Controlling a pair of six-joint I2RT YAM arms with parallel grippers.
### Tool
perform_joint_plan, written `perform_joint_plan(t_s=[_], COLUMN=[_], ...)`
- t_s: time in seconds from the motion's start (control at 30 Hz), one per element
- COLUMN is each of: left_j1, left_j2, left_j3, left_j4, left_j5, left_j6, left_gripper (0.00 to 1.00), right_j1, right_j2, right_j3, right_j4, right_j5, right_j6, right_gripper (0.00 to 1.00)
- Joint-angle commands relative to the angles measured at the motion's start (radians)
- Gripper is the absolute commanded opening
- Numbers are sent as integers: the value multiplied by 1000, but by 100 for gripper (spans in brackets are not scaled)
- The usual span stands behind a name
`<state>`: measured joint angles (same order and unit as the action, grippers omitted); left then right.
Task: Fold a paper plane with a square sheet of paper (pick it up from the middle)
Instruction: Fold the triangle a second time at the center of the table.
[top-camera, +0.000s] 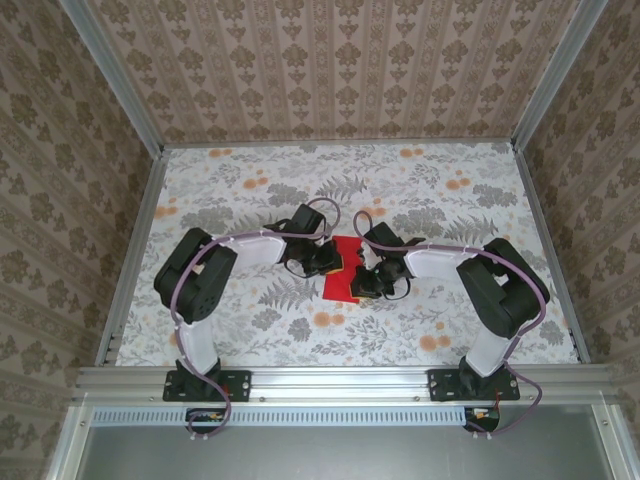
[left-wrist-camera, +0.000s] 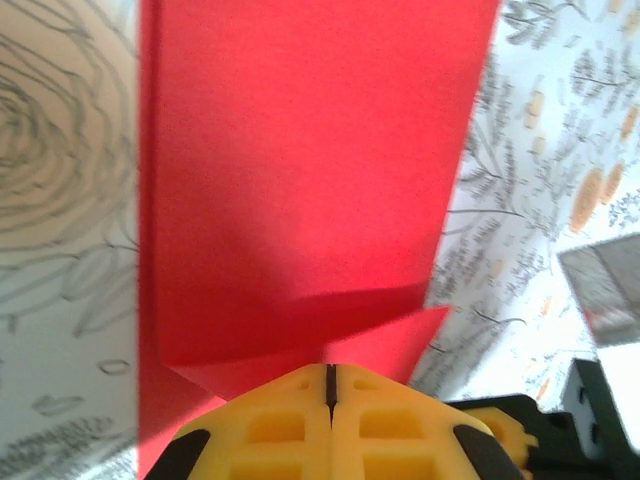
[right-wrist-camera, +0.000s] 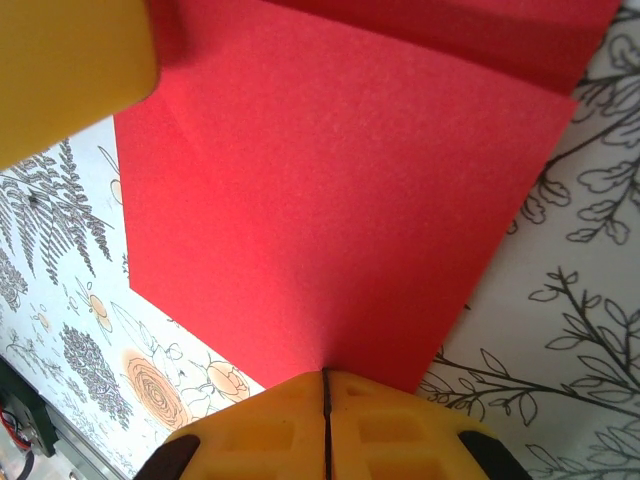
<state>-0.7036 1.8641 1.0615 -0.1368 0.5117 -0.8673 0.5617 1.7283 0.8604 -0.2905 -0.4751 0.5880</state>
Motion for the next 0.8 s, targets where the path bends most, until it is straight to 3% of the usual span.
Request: perform_joint_plan(t_s=[0.0, 0.5, 0.77], left_j1=[-28, -59, 23], left_j2=[-34, 72, 73], left_j3=[-6, -4, -40], left_j4=[-2, -18, -21], left_j5=[4, -1, -69], left_j6=[9, 3, 58], left_gripper=[2, 4, 11], right_j1=[0, 0, 0], right_j2=[42, 48, 51], right_j3=[-9, -19, -57], right_j4=[-65, -82, -105], right_j5=[62, 76, 94], right_j6=[9, 16, -1], right_gripper=[8, 8, 8])
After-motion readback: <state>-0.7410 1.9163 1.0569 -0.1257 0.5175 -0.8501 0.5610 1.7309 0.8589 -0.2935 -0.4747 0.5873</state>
